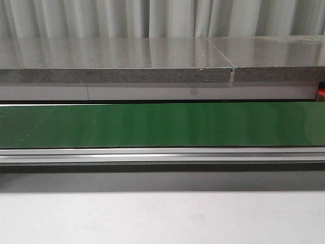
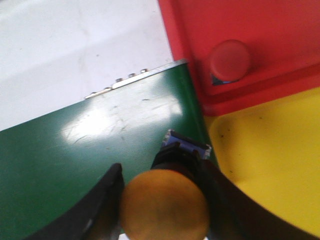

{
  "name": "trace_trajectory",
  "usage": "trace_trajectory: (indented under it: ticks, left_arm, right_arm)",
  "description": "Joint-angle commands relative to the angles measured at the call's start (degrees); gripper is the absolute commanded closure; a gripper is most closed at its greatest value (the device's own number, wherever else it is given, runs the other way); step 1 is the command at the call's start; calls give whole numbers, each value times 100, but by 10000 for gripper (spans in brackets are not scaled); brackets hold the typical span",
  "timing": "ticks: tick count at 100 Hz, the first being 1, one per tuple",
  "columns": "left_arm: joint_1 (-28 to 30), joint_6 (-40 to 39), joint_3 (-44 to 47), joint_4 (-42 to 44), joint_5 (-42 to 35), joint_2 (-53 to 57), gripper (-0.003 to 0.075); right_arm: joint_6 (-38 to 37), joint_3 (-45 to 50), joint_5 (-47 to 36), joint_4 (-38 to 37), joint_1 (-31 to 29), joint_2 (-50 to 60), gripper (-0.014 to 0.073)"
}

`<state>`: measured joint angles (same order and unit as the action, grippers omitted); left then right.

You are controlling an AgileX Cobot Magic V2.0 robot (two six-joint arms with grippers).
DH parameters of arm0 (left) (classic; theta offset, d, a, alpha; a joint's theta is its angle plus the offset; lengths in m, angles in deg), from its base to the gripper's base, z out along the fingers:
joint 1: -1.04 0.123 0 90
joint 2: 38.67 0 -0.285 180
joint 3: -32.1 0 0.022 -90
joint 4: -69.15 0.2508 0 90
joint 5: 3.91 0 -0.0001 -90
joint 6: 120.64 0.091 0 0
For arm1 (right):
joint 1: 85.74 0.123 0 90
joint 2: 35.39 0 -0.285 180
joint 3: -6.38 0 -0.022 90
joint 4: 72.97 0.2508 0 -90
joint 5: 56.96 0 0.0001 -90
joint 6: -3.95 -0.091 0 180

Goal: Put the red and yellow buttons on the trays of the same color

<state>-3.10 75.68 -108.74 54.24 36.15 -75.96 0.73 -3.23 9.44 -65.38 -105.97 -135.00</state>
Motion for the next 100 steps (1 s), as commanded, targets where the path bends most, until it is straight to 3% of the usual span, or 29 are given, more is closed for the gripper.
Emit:
trace_trajectory:
  ticks: [1,26,63,100]
  left_arm:
    - [-40,-48,-149,-133,-372,-21,741]
    - [-40,-48,-149,-133,-372,-21,741]
    - [-40,-48,-149,-133,-372,-21,741]
    - [-40,-48,-149,-133,-372,-21,741]
  right_arm:
    - [-83,8,-251,-10,-303,287,377]
    - [-376,941,-1200,66,-1016,287,377]
    - [-376,2308,-2670,161,-1041,250,377]
    - [-376,2596,-3257,414,-1041,121,376]
